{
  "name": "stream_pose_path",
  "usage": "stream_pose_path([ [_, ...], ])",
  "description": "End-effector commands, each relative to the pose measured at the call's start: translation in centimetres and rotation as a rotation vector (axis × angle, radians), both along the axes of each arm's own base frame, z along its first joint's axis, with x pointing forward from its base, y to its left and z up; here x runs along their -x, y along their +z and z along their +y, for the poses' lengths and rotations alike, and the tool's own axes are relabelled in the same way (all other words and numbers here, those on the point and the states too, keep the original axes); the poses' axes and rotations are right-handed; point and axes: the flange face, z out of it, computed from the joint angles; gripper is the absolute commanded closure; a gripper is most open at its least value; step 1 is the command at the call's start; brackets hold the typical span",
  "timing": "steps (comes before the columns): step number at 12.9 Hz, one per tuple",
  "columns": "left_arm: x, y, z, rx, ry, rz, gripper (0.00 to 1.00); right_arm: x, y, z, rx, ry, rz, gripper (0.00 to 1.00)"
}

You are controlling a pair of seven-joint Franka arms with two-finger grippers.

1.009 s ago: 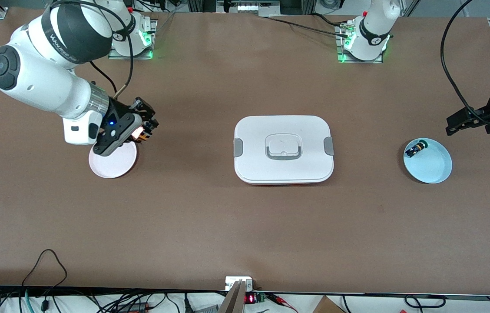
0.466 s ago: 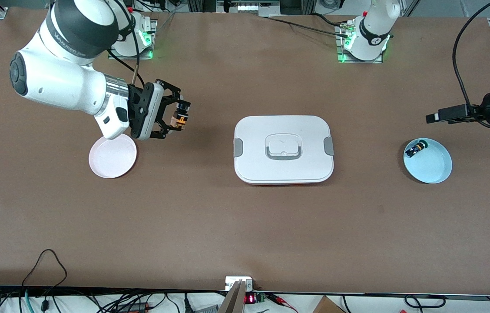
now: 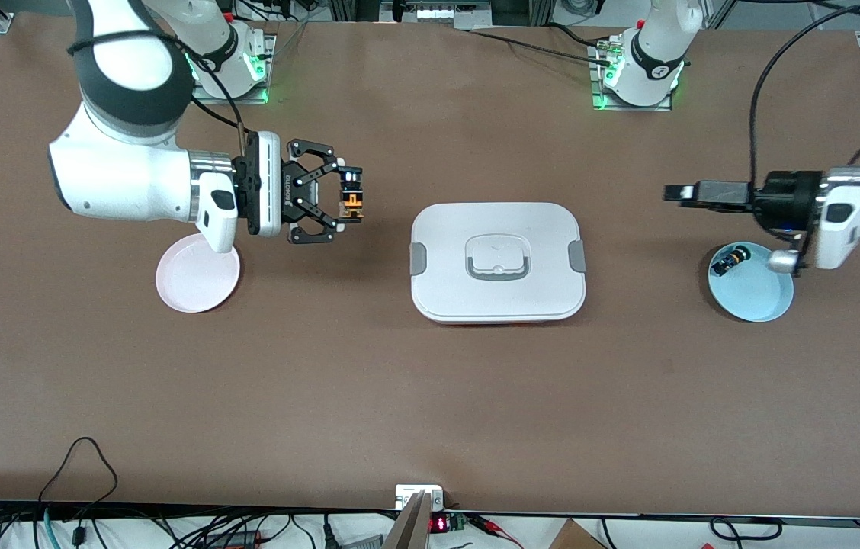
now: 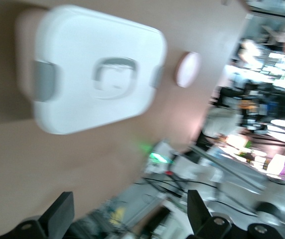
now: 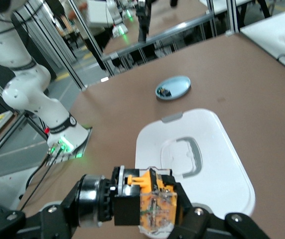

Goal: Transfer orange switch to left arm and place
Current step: 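Carry the switch over the box while the left gripper grasps it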

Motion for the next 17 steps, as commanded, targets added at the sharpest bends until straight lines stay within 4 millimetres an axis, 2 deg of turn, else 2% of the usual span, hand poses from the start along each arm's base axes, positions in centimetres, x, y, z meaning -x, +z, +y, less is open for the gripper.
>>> stream_pose_path([
  [1,-0.1,-0.2,-6.4,0.105,0.071,0.091,0.00,-0.2,-2.5,0.5,-0.177,-0.007,-0.022,0.75],
  [4,-0.1,-0.8,-15.0,0.201,0.188,0.110,0.00,0.3,-5.3,2.9,-0.332,-0.037,-0.020,0.75],
  [6,1.1,-2.1,-20.8,0.238,0.282,0.109,0.00,0.4,-6.9,4.8,-0.435,-0.081,-0.001,0.75],
  [8,2.3,-2.4,-24.9,0.239,0.339,0.092,0.00,0.8,-7.6,6.3,-0.481,-0.105,0.004,0.75],
  [10,3.2,-2.8,-27.0,0.246,0.375,0.104,0.00,1.0,-7.3,6.9,-0.507,-0.123,0.012,0.75],
  [12,3.7,-3.1,-28.2,0.237,0.380,0.084,0.00,1.0,-7.1,6.9,-0.510,-0.127,0.018,0.75],
  [17,4.2,-3.9,-30.2,0.284,0.457,0.131,0.00,1.0,-6.6,6.9,-0.514,-0.123,0.021,0.75],
])
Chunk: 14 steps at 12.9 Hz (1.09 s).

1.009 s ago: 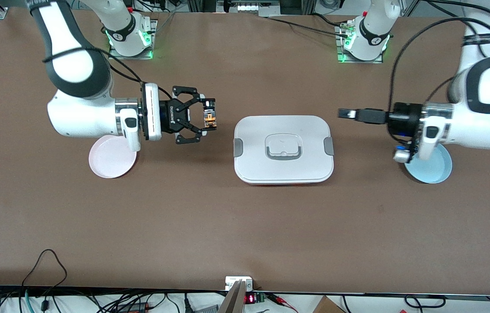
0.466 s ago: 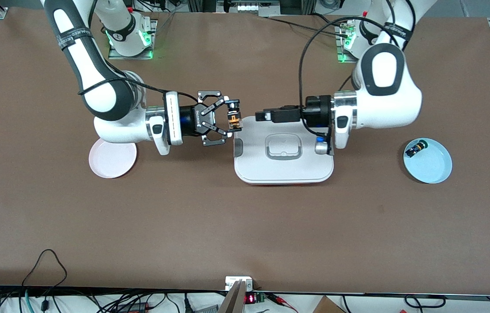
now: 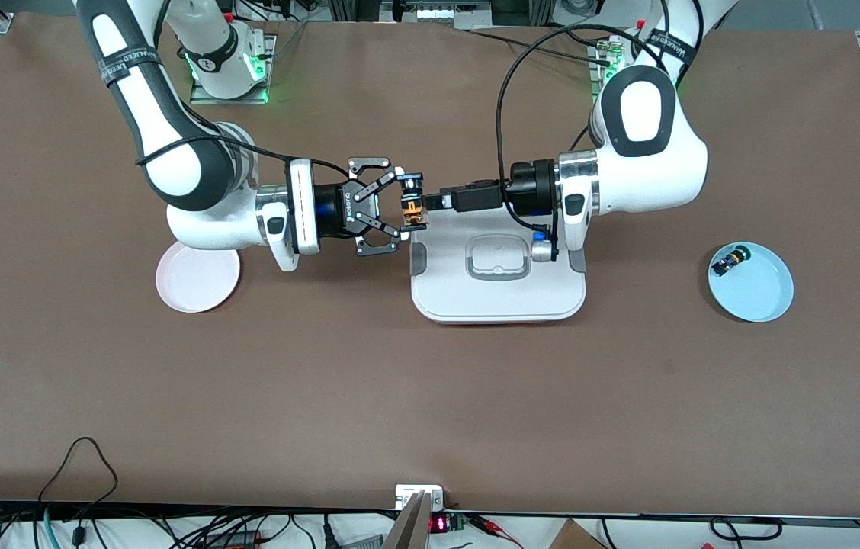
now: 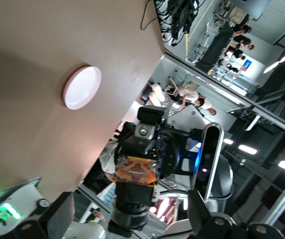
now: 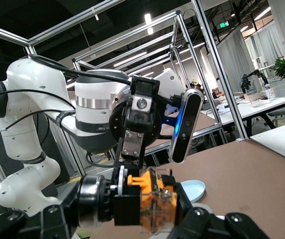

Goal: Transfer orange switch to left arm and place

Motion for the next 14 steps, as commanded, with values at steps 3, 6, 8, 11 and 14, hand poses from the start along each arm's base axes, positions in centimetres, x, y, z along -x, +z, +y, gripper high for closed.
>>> stream_pose_path([
  [3,0.7,-0.6,-1.5,0.012,0.046,-0.001,0.08,0.2,0.8,0.2,-0.017,-0.011,-0.004,0.75],
  [6,0.7,-1.1,-1.9,0.005,0.044,-0.023,0.34,0.3,0.6,0.3,-0.015,-0.010,-0.006,0.75],
  [8,1.0,-1.1,-2.5,-0.004,0.048,-0.033,0.36,0.3,0.6,0.3,-0.014,-0.009,-0.008,0.75],
  [11,1.3,-1.3,-2.9,-0.007,0.044,-0.036,0.53,0.3,0.5,0.3,-0.014,-0.009,-0.010,0.75],
  [14,1.3,-1.1,-2.9,-0.005,0.036,-0.044,0.93,0.4,0.4,0.3,-0.014,-0.005,-0.004,0.75],
])
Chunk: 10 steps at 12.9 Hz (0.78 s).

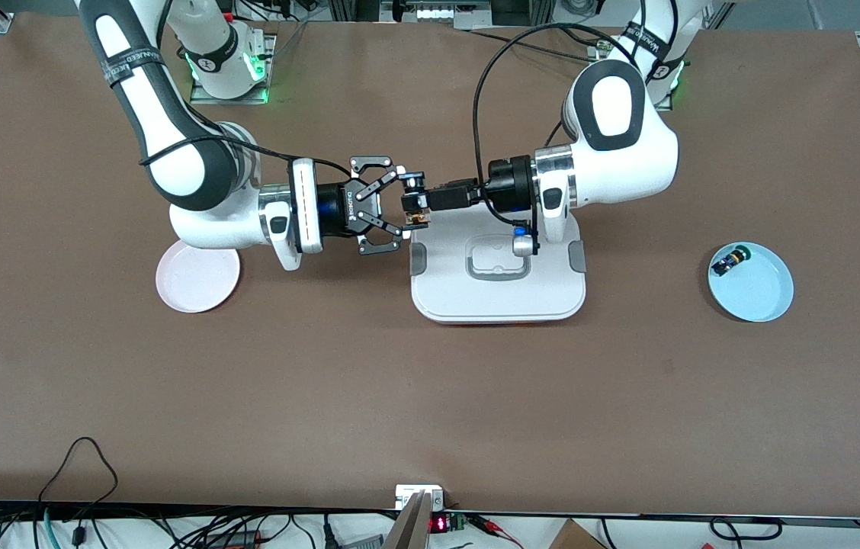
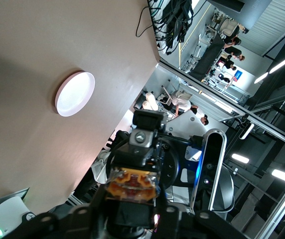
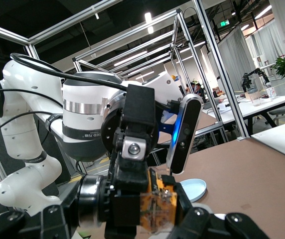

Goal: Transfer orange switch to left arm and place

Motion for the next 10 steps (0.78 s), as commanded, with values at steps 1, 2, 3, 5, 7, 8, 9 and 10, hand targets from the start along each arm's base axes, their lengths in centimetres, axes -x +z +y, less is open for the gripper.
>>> stream_pose_path([
  [1,0.1,-0.2,-0.3,0.011,-0.002,-0.028,0.98,0.1,0.7,0.1,-0.016,-0.009,-0.002,0.75],
  [2,0.0,-0.2,-0.2,0.010,0.000,-0.026,0.98,0.1,0.7,0.1,-0.016,-0.009,0.000,0.75],
  [3,0.0,-0.1,0.1,0.007,-0.004,-0.033,0.99,0.1,0.7,0.1,-0.017,-0.009,0.000,0.74],
  [5,-0.2,0.1,0.8,0.014,-0.003,-0.028,0.99,0.1,0.9,0.1,-0.018,-0.008,0.019,0.02],
  [7,-0.7,0.3,2.2,0.018,-0.012,-0.030,0.99,0.1,1.1,0.1,-0.017,-0.007,0.034,0.00],
  [8,-0.7,0.3,3.3,-0.024,-0.060,-0.059,0.99,0.2,1.2,0.1,-0.017,-0.007,0.037,0.00],
  [9,-1.0,0.3,5.3,-0.103,-0.124,-0.105,0.99,0.1,1.3,0.1,-0.018,-0.006,0.037,0.00],
  [10,-1.5,0.0,7.1,-0.175,-0.177,-0.134,0.99,0.1,1.2,0.0,-0.016,-0.006,0.043,0.00],
])
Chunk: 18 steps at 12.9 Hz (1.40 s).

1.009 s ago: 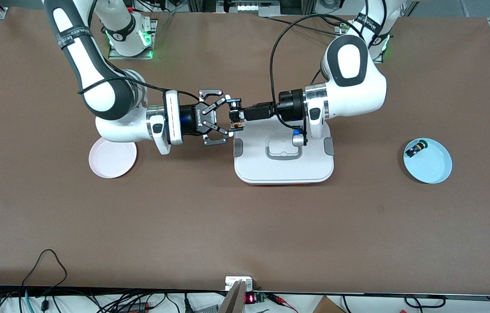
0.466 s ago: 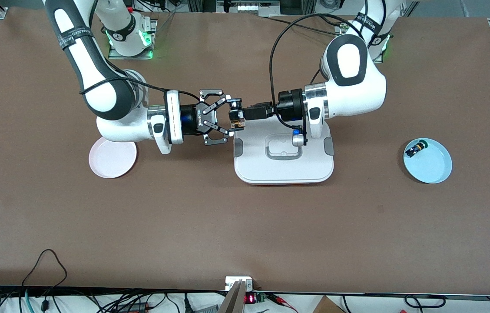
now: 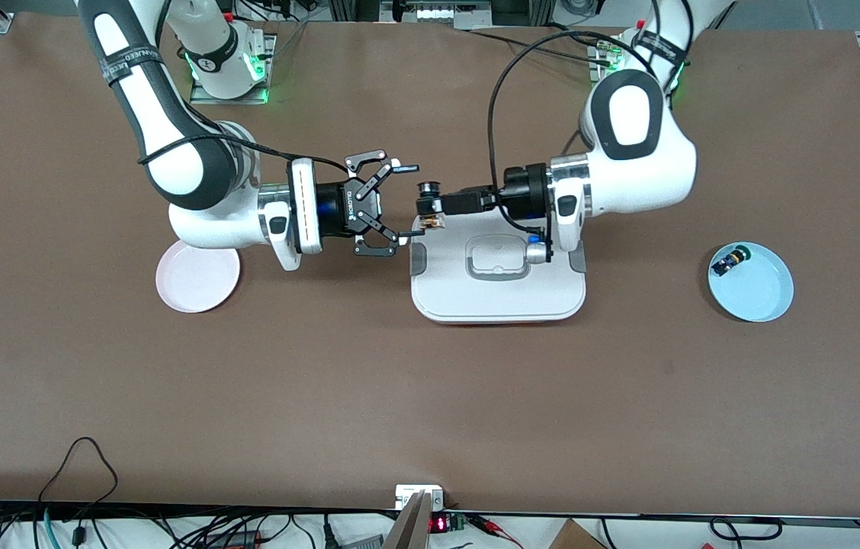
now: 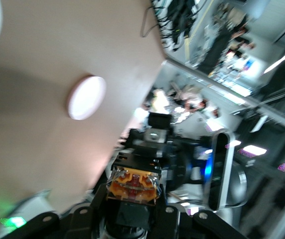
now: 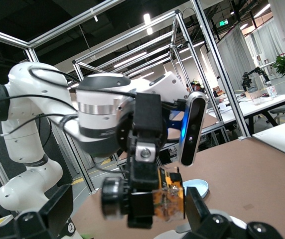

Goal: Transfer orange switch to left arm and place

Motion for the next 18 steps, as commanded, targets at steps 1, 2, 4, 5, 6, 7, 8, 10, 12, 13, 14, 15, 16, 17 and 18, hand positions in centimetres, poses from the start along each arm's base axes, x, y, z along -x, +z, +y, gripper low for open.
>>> stream_pose_path([
  [1,-0.5,0.1,5.8,-0.140,-0.113,-0.068,0.99,0.2,0.9,-0.1,-0.015,-0.008,0.018,0.00],
  [2,-1.2,-0.7,9.2,-0.193,-0.160,-0.066,1.00,0.2,1.0,-0.1,-0.016,-0.008,0.016,0.00],
  [4,-1.5,-1.9,15.1,-0.314,-0.252,-0.034,1.00,0.2,0.9,-0.1,-0.012,-0.004,0.059,0.00],
  [5,-1.5,-2.8,18.4,-0.398,-0.304,-0.011,1.00,0.2,1.4,-0.2,-0.011,-0.003,0.078,0.00],
  [6,-1.5,-3.7,21.5,-0.518,-0.348,-0.008,1.00,0.2,1.9,-0.2,-0.014,-0.003,0.075,0.00],
  [7,-1.3,-4.2,24.8,-0.622,-0.392,0.012,1.00,0.1,2.4,-0.5,-0.013,-0.006,0.100,0.00],
  [8,-1.2,-4.8,28.5,-0.698,-0.408,0.042,1.00,0.1,3.5,-0.9,-0.013,-0.010,0.124,0.00],
  [10,-0.7,-6.2,34.0,-0.858,-0.454,0.087,1.00,-0.2,6.0,-2.0,-0.015,-0.022,0.203,0.00],
  [12,-0.6,-8.1,37.5,-1.000,-0.506,0.133,0.99,-0.5,7.7,-2.9,0.005,-0.035,0.341,0.00],
  [13,-0.8,-9.2,39.6,-1.082,-0.525,0.151,0.99,-1.0,7.5,-4.0,0.017,-0.049,0.411,0.00],
  [14,-1.3,-10.5,41.3,-1.141,-0.527,0.142,0.99,-1.6,7.1,-5.3,0.033,-0.064,0.467,0.00],
  [15,-1.6,-12.4,43.0,-1.183,-0.535,0.144,0.99,-2.1,7.0,-6.5,0.080,-0.071,0.530,0.00],
  [16,-1.7,-14.7,44.6,-1.201,-0.552,0.155,1.00,-2.5,6.7,-8.0,0.169,-0.072,0.592,0.00],
  [17,-1.7,-16.5,46.1,-1.201,-0.539,0.171,1.00,-2.7,6.8,-9.6,0.266,-0.079,0.648,0.00],
  [18,-2.2,-18.9,48.4,-1.192,-0.512,0.185,1.00,-2.6,7.0,-10.6,0.359,-0.087,0.689,0.00],
])
